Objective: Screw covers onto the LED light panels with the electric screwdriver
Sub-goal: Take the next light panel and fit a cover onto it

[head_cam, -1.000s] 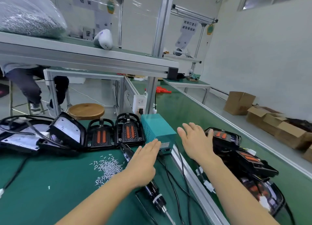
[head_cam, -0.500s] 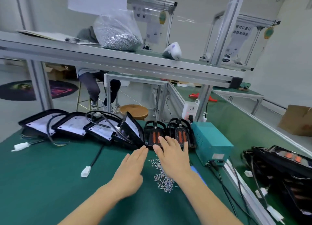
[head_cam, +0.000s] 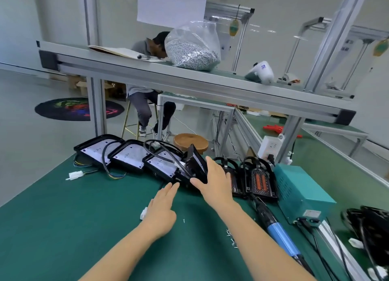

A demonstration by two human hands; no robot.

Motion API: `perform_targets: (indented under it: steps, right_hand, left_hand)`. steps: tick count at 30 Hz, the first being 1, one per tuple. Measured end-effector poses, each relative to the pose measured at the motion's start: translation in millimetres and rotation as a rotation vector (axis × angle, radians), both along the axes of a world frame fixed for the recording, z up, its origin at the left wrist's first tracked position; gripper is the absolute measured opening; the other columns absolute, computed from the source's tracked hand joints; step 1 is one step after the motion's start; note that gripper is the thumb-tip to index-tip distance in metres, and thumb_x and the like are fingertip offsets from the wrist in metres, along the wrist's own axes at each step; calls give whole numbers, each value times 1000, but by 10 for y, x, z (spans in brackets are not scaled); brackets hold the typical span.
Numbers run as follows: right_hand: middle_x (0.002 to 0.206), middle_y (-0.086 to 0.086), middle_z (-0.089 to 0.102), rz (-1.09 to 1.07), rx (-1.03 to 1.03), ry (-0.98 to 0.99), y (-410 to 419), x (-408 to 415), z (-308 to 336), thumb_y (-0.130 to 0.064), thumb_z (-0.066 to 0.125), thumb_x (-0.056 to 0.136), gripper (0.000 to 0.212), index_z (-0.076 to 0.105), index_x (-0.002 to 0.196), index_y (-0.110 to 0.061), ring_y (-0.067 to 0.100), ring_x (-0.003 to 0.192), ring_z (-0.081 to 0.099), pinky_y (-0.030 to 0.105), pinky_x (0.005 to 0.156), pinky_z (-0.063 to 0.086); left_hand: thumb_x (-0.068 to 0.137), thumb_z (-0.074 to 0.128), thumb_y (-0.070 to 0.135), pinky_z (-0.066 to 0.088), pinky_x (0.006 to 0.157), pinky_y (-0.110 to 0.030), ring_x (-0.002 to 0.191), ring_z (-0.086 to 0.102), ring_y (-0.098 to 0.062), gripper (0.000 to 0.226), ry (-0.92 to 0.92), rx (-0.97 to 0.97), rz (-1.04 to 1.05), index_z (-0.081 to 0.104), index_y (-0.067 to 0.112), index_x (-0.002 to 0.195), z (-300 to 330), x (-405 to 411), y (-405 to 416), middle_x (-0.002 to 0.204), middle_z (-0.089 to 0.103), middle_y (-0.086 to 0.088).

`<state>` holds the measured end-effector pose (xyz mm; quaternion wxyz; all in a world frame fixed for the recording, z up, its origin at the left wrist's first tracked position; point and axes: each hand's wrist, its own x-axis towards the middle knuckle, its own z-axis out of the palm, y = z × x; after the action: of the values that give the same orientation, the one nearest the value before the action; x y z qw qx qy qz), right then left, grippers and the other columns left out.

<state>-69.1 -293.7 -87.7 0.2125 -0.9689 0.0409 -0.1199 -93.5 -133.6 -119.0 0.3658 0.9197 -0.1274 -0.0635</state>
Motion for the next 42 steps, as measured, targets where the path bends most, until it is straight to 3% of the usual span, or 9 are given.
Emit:
perform_targets:
  steps: [4, 6, 9, 14, 22, 27, 31, 35, 42]
  right_hand:
    - [155, 1, 36, -40, 102, -49, 137, 190, 5, -46, 72, 84, 89, 25, 153, -16, 22, 143, 31, 41, 117, 25]
    - [146, 3, 47, -75, 130, -66, 199, 265, -13, -43, 75, 82, 79, 37, 145, -15, 25, 134, 42, 38, 107, 37]
    - [133, 3, 54, -119, 88, -46, 273, 349, -51, -40, 74, 83, 62, 46, 132, -16, 25, 122, 51, 38, 97, 43]
    - [115, 7, 58, -121, -23, -105, 315, 399, -76, -27, 62, 92, 29, 48, 112, -10, 29, 106, 58, 34, 78, 41]
    - [101, 15, 55, -60, -28, -361, 161, 275, 88, -14, 56, 97, 17, 50, 104, 1, 35, 90, 56, 35, 68, 32]
    - [102, 15, 63, 57, -104, -520, 147, 61, 280, -10, 62, 94, 22, 59, 110, 4, 33, 90, 62, 40, 73, 49]
    - [98, 9, 71, 163, -229, -779, 203, -186, 276, 1, 77, 78, 16, 67, 91, 2, 26, 82, 70, 33, 57, 57]
    - [104, 8, 70, 281, -259, -913, 213, -491, 79, -12, 55, 89, 17, 69, 89, -2, 20, 93, 66, 29, 76, 53]
    - [106, 9, 69, 578, -270, -791, 307, -972, -530, -3, 67, 84, 12, 62, 94, -6, 23, 93, 66, 29, 78, 54]
  left_hand:
    - [81, 29, -12, 39, 97, -19, 144, 12, -11, 84, 48, -216, 58, 16, 33, 150, -16, 55, 73, 159, 5, 13]
    - [81, 28, -12, 39, 69, -2, 142, 22, -13, 83, 113, -318, 81, 18, 33, 150, -28, 78, 87, 158, 9, 13]
    - [81, 30, -10, 37, 46, -6, 117, 54, -20, 82, 189, -440, 123, 23, 37, 148, -44, 139, 112, 156, 21, 10]
    - [83, 37, -7, 38, 45, -3, 70, 44, 10, 77, 225, -548, 170, 30, 39, 144, 4, 239, 131, 150, 34, 2]
    - [82, 47, -9, 30, 92, -27, 121, 39, -10, 73, 252, -686, 158, 36, 30, 143, 19, 233, 157, 145, 40, -1]
    - [91, 55, 6, 29, 111, -34, 132, 41, -18, 55, 349, -1009, 133, 37, 17, 142, 126, 306, 178, 141, 45, 2]
    - [96, 47, 39, 36, 107, -44, 129, 45, -29, 60, 527, -1398, 126, 30, 12, 147, 340, 477, 272, 143, 44, -8]
    - [94, 47, 48, 50, 79, -47, 110, 59, -28, 69, 553, -1517, 140, 27, 8, 146, 525, 554, 438, 133, 51, -12]
    - [68, 70, 36, 50, 67, -33, 67, 65, -17, 28, 497, -1137, 88, 66, 15, 87, 431, 243, 651, 84, 69, -3]
